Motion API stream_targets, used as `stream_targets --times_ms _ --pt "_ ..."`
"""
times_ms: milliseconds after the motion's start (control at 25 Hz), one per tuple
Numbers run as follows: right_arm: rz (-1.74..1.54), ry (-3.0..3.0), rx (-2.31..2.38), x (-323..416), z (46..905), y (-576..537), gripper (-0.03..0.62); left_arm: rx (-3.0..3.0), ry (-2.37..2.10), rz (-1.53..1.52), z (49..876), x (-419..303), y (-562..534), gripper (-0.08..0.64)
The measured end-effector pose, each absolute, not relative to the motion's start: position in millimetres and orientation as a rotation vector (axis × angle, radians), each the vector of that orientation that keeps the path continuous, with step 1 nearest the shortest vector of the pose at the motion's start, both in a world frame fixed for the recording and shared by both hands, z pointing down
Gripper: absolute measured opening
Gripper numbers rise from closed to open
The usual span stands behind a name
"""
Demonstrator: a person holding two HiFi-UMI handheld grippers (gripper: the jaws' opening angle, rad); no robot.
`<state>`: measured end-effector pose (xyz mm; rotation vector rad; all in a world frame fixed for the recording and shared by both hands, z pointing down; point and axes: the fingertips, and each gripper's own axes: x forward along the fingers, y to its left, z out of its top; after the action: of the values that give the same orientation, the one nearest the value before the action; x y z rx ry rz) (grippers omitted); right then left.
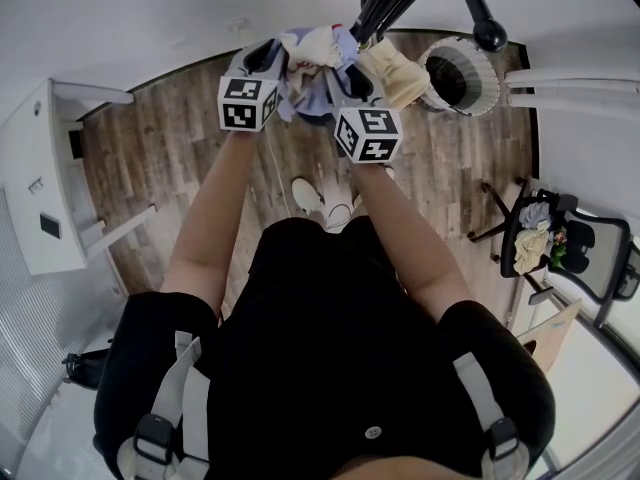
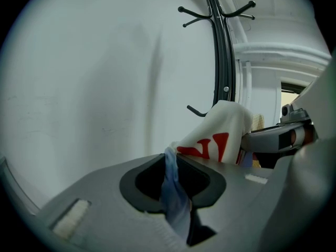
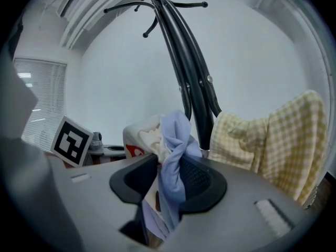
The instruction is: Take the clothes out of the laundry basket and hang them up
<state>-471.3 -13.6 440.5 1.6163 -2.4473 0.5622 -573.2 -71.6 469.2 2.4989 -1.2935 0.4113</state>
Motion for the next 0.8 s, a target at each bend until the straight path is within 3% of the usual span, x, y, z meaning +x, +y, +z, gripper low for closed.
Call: stream_targets --times_ms 800 --pt "0.503 -2.436 1.552 -477 465 2 0.229 2.507 -1.299 0.287 499 -585 -58 0.071"
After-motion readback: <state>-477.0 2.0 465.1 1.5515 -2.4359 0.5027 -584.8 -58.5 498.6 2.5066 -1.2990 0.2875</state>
